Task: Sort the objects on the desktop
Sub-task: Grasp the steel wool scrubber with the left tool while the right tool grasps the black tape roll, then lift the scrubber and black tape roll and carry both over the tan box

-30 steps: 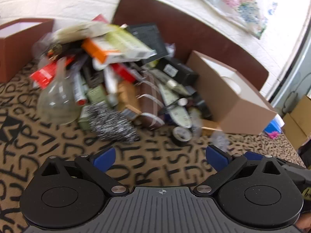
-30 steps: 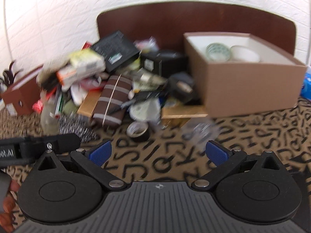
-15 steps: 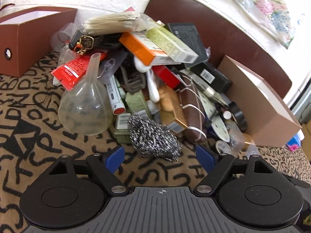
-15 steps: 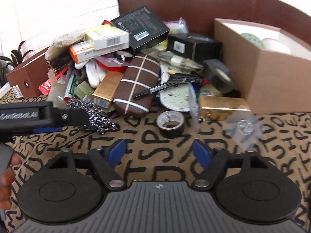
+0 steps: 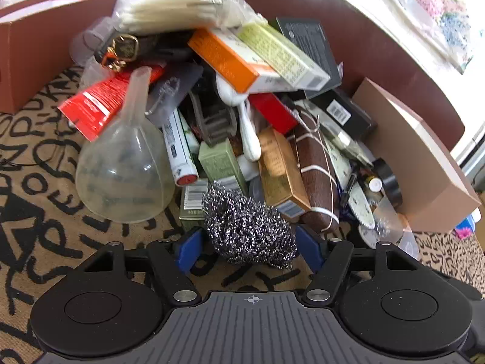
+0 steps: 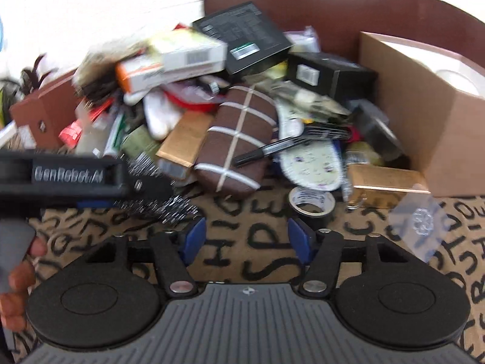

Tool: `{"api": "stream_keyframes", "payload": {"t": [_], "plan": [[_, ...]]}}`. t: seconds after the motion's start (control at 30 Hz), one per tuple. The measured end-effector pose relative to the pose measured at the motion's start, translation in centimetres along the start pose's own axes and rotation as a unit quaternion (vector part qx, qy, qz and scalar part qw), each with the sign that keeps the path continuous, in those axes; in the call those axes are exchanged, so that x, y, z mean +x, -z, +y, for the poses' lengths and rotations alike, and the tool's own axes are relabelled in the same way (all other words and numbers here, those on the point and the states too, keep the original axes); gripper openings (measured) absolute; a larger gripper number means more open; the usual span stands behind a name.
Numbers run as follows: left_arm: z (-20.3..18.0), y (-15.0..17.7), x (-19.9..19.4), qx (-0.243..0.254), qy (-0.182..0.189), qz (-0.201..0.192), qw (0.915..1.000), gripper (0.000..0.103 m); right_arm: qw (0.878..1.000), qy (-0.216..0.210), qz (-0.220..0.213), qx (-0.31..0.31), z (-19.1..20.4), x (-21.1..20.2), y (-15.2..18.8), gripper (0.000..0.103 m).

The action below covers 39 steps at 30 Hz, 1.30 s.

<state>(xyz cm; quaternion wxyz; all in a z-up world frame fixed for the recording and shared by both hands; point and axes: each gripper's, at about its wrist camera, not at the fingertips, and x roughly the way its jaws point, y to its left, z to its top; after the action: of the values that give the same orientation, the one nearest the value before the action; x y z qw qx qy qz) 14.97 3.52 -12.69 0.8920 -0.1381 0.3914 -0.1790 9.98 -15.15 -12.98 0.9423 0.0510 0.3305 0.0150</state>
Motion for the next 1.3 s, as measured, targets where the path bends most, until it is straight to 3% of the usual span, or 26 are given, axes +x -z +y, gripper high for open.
{"api": "stream_keyframes", "payload": {"t": [0.03,0.07,0.13,0.23,0.3,0.37,0.47,0.5,0.53,0.6,0.63,0.67,0.87,1.03,1.13,1.2,1.23,1.3], "plan": [[0.0,0.1,0.1,0.003,0.003,0.003,1.0000,0.055,1.000,0.002,-0.002,0.009,-0.4,-0.1,0.0,0.057],[-0.1,0.1,0.2,0.005,0.009,0.008,0.9999,0.050,1.000,0.005,-0.003,0.015,-0.8,-0.3,-0.1,0.056],[-0.2,0.2,0.3,0.004,0.009,0.008,0.9999,0.051,1.000,0.009,-0.003,0.020,-1.4,-0.5,-0.1,0.054],[-0.2,0.4,0.5,0.000,0.010,0.001,1.0000,0.070,1.000,0.020,-0.009,0.016,-1.8,-0.9,-0.2,0.054],[-0.1,0.5,0.8,-0.007,0.011,0.001,0.9999,0.070,0.999,0.030,-0.012,0.015,-2.0,-0.8,-0.3,0.054],[-0.2,0.4,0.8,-0.004,0.010,0.005,0.9999,0.050,0.999,0.039,-0.006,0.016,-2.4,-0.2,-0.5,0.055],[0.0,0.2,0.6,-0.005,0.013,0.008,0.9999,0.049,0.998,0.049,0.000,0.025,-3.1,0.9,-0.5,0.056],[0.0,0.1,0.6,-0.006,0.014,0.007,0.9999,0.051,0.998,0.054,0.000,0.028,-3.3,1.2,-0.6,0.056],[0.1,0.1,0.6,-0.009,0.015,0.006,0.9998,0.064,0.998,0.057,-0.003,0.029,-3.4,1.4,-0.6,0.056],[0.3,0.0,0.7,-0.015,0.016,0.003,0.9997,0.067,0.998,0.056,-0.008,0.028,-3.5,1.8,-0.7,0.054],[0.3,-0.1,0.8,-0.017,0.017,0.004,0.9997,0.064,0.998,0.055,-0.009,0.026,-3.5,2.0,-0.8,0.052],[0.3,-0.1,0.8,-0.016,0.016,0.005,0.9997,0.049,0.998,0.057,-0.009,0.021,-3.4,2.0,-0.8,0.043],[0.2,0.5,-0.2,0.003,0.041,0.024,0.9989,0.039,0.999,0.042,0.001,0.004,-3.1,0.4,-0.2,0.043],[-0.6,1.8,-1.5,0.015,0.084,0.059,0.9946,0.039,1.000,0.026,0.010,-0.007,-3.0,-2.3,1.2,0.043],[-1.3,2.8,-2.3,0.033,0.134,0.091,0.9862,0.039,0.999,0.024,0.015,-0.015,-3.2,-4.3,2.1,0.043],[-2.0,3.4,-2.6,0.052,0.136,0.101,0.9841,0.041,0.999,0.024,0.021,-0.020,-3.3,-5.2,2.7,0.043],[-2.4,3.8,-2.6,0.060,0.129,0.100,0.9847,0.045,0.999,0.027,0.024,-0.023,-3.4,-5.4,3.0,0.043],[-2.8,4.1,-2.2,0.058,0.124,0.095,0.9860,0.063,0.999,0.030,0.027,-0.024,-3.5,-5.5,3.5,0.043]]}}
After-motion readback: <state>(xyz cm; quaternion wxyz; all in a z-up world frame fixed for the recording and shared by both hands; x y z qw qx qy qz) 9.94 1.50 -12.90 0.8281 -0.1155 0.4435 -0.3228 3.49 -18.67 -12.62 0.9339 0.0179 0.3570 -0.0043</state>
